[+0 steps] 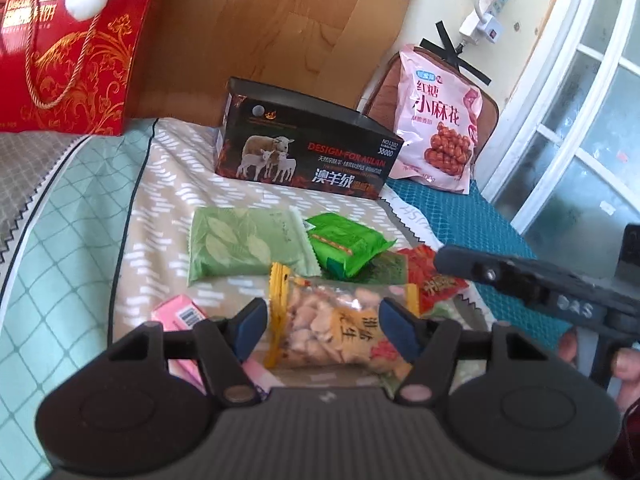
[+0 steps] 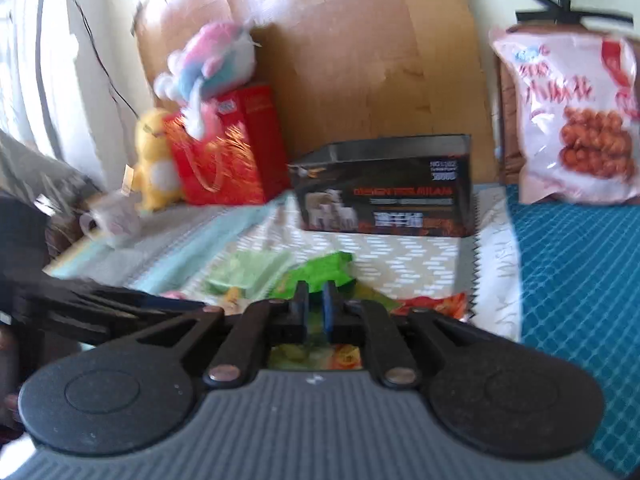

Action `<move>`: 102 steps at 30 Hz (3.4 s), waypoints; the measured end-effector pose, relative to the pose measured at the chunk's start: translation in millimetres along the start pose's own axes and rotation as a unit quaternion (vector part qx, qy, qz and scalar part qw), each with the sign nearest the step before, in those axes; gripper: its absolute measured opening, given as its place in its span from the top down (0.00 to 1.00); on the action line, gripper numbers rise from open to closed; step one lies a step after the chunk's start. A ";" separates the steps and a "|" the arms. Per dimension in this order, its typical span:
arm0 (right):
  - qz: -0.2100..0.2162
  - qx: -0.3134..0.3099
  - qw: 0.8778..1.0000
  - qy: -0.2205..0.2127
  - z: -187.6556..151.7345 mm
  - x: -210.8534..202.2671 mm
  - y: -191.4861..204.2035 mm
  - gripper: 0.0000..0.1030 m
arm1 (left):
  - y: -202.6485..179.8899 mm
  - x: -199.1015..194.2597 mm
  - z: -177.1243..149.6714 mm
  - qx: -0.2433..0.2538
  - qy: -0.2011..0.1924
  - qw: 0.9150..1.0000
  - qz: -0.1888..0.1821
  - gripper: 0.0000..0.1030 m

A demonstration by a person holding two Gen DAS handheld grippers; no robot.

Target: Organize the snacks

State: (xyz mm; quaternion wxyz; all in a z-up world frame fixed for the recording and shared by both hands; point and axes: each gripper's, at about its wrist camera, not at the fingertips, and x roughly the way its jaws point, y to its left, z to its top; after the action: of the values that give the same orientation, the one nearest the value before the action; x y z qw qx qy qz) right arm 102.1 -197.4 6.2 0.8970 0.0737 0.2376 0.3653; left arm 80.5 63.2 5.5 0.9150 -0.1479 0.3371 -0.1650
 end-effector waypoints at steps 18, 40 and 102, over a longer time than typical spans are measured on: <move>-0.005 -0.197 0.980 0.006 -18.7 6.0 60.3 0.63 | -6.7 -27.2 16.0 -0.016 -0.026 0.999 -0.029 0.68; -0.082 -0.059 0.993 -0.059 87.1 95.8 -31.1 0.42 | -17.0 43.6 133.4 0.006 -0.159 0.986 0.044 0.60; 0.041 -0.110 0.991 0.056 -35.8 19.6 56.0 0.49 | 33.2 -59.9 -37.3 -0.056 -0.124 0.986 0.094 0.46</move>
State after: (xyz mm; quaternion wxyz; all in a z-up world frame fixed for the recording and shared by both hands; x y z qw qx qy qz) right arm 62.3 -144.9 -15.3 0.8693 -0.0370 0.2428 0.4290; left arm 19.4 111.2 -0.3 0.9514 -0.1860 0.2424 -0.0395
